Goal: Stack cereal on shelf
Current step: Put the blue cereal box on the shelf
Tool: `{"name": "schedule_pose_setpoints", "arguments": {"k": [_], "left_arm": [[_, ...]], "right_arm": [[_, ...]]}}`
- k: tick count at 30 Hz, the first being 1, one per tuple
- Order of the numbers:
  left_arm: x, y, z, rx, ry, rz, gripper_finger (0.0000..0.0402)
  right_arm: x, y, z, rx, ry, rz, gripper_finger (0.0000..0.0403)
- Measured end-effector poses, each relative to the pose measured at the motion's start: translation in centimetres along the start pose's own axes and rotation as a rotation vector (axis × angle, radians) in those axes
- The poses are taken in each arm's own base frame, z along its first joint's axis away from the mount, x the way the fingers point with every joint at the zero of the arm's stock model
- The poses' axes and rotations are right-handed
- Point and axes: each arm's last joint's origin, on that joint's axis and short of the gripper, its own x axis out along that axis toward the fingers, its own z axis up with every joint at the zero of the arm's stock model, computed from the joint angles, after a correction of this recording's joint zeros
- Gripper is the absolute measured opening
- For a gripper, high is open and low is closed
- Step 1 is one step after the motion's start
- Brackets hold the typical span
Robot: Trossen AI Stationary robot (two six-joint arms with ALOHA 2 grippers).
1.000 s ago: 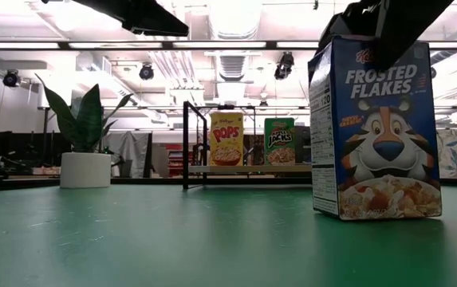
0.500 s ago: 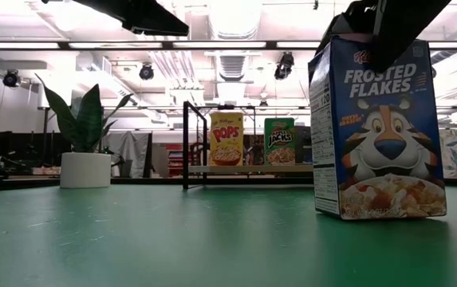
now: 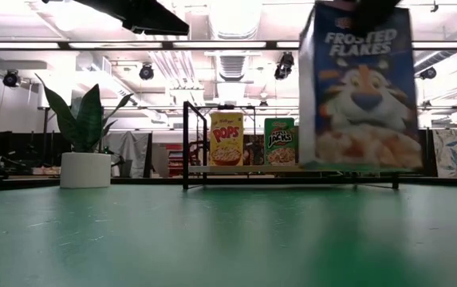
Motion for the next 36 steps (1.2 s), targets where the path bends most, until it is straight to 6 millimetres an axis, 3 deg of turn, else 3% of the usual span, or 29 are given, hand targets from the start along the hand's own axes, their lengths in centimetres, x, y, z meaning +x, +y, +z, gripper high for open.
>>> {"name": "schedule_pose_setpoints", "arguments": {"k": [5, 12, 25, 36], "left_arm": [[0.0, 0.0, 0.0, -0.001, -0.002, 0.001, 0.0201], [0.0, 0.0, 0.0, -0.001, -0.003, 0.001, 0.0201], [0.0, 0.0, 0.0, -0.001, -0.003, 0.001, 0.0201], [0.0, 0.0, 0.0, 0.009, -0.001, 0.0, 0.0201]], "right_arm": [[-1.3, -1.9, 1.0, 0.053, -0.043, -0.012, 0.0139], [-4.2, -6.3, 2.0, 0.052, -0.054, -0.06, 0.0139], [-11.0, -15.5, 0.9, 0.049, -0.049, -0.241, 0.0139], [-12.6, -20.1, -0.1, 0.027, -0.013, -0.312, 0.0139]]}}
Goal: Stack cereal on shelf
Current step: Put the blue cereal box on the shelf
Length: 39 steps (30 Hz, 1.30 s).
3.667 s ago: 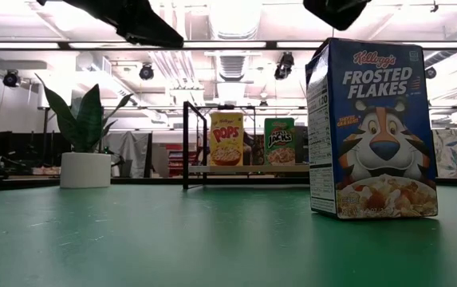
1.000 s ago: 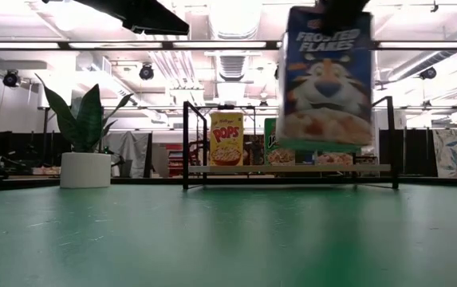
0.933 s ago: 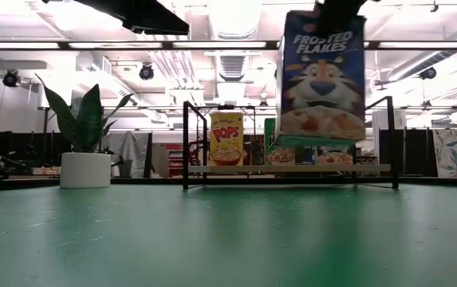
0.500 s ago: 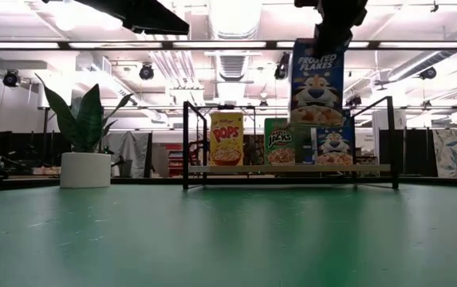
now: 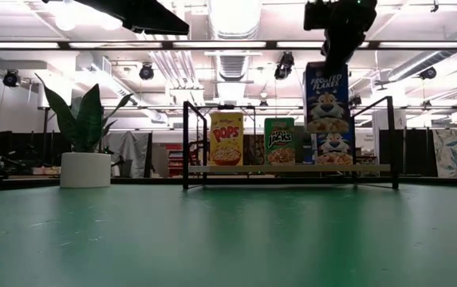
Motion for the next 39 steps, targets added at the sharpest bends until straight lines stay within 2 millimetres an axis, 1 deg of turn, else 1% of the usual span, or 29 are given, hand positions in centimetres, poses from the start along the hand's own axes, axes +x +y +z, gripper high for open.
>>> {"name": "schedule_pose_setpoints", "arguments": {"k": [6, 11, 17, 24, 33, 39], "left_arm": [[0.0, 0.0, 0.0, 0.008, 0.0, 0.0, 0.0201], [0.0, 0.0, 0.0, 0.011, 0.004, -0.001, 0.0201], [0.0, 0.0, 0.0, 0.011, 0.004, -0.001, 0.0201], [0.0, 0.0, 0.0, 0.011, 0.004, -0.001, 0.0201], [0.0, 0.0, 0.0, 0.011, 0.004, -0.001, 0.0201], [0.0, 0.0, 0.0, 0.011, 0.004, -0.001, 0.0201]], "right_arm": [[0.4, -1.7, -0.5, 0.013, 0.022, -0.032, 0.0139], [1.1, -2.5, -1.1, 0.024, 0.053, -0.043, 0.0139], [2.5, -2.8, -2.2, 0.031, 0.101, -0.043, 0.0139], [3.7, -3.0, -2.6, 0.014, 0.092, -0.055, 0.0139], [4.5, -3.6, -3.3, 0.012, 0.109, -0.089, 0.0139], [4.7, -3.7, -3.5, 0.021, 0.116, -0.108, 0.014]]}}
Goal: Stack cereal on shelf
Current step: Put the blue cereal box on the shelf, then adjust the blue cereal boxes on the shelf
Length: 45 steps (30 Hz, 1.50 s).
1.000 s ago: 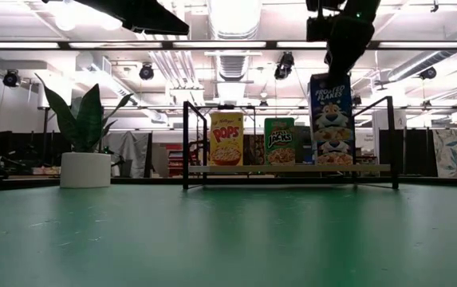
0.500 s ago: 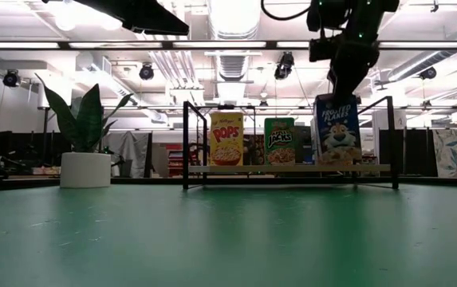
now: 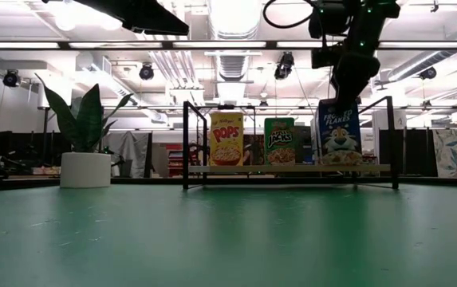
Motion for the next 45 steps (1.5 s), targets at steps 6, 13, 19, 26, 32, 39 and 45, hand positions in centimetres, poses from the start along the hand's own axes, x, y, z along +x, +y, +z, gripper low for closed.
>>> {"name": "schedule_pose_setpoints", "arguments": {"k": [6, 13, 19, 26, 32, 39, 45], "left_arm": [[0.0, 0.0, 0.0, 0.0, 0.0, 0.0, 0.0201], [0.0, 0.0, 0.0, 0.0, 0.0, 0.0, 0.0201], [0.0, 0.0, 0.0, 0.0, 0.0, 0.0, 0.0201], [0.0, 0.0, 0.0, 0.0, 0.0, 0.0, 0.0201], [0.0, 0.0, 0.0, 0.0, 0.0, 0.0, 0.0201], [0.0, 0.0, 0.0, 0.0, 0.0, 0.0, 0.0201], [0.0, 0.0, 0.0, 0.007, 0.0, 0.0, 0.0201]], "right_arm": [[0.0, -0.2, 0.3, 0.002, -0.02, -0.039, 0.0173], [0.0, -0.3, 0.2, -0.013, -0.001, -0.101, 0.0216], [-0.1, -0.3, 0.1, -0.015, 0.009, -0.087, 0.023], [-1.6, -0.6, 1.0, 0.0, -0.023, -0.093, 0.024], [-3.8, -1.0, 2.2, 0.045, -0.107, -0.107, 0.0228], [-3.7, -1.4, 4.4, 0.086, -0.189, -0.118, 0.0169], [-1.4, -1.7, 6.6, 0.058, -0.116, -0.103, 0.0097]]}}
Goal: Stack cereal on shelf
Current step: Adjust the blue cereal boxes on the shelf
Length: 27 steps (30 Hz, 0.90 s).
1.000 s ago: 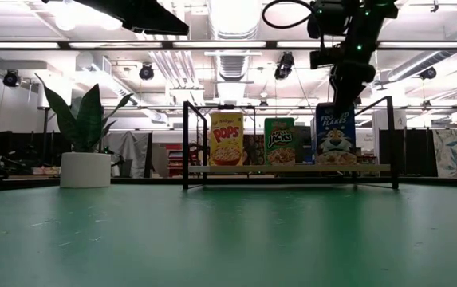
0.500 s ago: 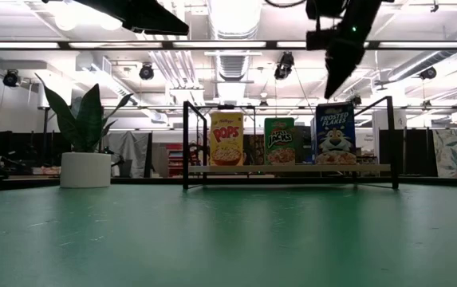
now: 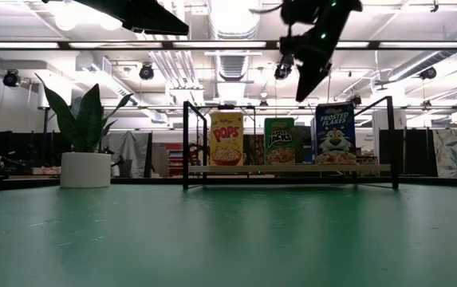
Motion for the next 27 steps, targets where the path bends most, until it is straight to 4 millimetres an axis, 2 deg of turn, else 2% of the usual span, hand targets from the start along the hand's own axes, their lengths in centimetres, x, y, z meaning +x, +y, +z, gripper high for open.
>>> {"name": "schedule_pose_setpoints", "arguments": {"k": [6, 11, 18, 27], "left_arm": [[0.0, 0.0, 0.0, 0.001, 0.001, 0.0, 0.0201], [0.0, 0.0, 0.0, 0.001, 0.001, 0.0, 0.0201], [0.0, 0.0, 0.0, 0.001, 0.001, 0.0, 0.0201], [0.0, 0.0, 0.0, 0.001, 0.002, -0.001, 0.0201]], "right_arm": [[2.0, 0.1, 1.0, -0.062, 0.173, 0.026, 0.0039], [2.6, 0.1, 1.6, -0.083, 0.25, 0.042, 0.0012], [2.9, 0.2, 1.4, -0.086, 0.293, 0.05, 0.0009], [2.3, 0.2, 1.0, -0.086, 0.317, 0.055, 0.0009]]}}
